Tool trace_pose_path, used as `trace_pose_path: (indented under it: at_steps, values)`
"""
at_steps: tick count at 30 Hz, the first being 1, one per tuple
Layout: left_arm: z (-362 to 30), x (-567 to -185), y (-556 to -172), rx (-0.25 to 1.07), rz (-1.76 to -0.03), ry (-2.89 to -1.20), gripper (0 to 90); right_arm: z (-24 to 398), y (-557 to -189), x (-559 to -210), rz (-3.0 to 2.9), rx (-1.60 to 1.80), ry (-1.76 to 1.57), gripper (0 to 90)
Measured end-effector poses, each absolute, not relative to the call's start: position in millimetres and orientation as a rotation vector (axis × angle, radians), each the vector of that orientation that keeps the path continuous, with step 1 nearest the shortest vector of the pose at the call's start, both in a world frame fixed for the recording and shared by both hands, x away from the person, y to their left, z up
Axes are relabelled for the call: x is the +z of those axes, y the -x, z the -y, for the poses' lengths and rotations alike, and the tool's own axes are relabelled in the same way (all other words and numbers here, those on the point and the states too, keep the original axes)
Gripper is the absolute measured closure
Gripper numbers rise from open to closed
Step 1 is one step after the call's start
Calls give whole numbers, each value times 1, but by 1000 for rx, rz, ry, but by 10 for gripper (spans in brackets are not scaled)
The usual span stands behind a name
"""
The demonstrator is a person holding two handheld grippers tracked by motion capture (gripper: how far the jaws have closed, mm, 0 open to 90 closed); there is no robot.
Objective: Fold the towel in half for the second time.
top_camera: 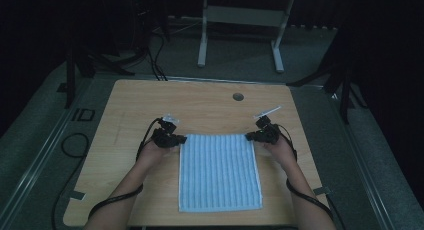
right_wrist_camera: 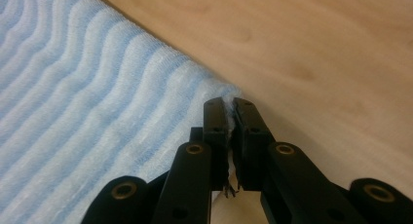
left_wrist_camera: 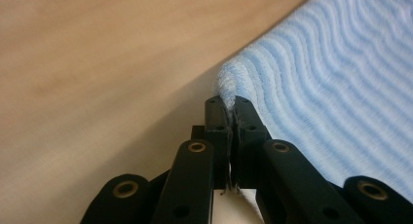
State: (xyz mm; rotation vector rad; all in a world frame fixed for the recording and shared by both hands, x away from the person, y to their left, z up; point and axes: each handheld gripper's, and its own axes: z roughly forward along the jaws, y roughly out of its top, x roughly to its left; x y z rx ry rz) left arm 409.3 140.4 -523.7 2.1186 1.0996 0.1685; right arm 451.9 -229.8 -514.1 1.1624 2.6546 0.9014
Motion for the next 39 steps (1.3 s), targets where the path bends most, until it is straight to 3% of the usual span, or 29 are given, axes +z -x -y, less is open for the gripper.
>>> trace_pose_path:
  at_steps: [6, 12, 25, 39]
  values:
    - [-142, -510, -431, 201, -1112, -2096, 865, 226, -467, -504, -2603, 905, -1184, 849]
    - [-148, -489, -423, 206, -1073, -2050, 865, 228, -460, -482, -2560, 979, -1152, 849]
    - [-155, -470, -349, 179, -912, -2014, 863, 238, -376, -456, -2546, 1126, -949, 847]
    - [-171, -495, -276, 68, -846, -2049, 862, 254, -300, -471, -2592, 1160, -883, 849]
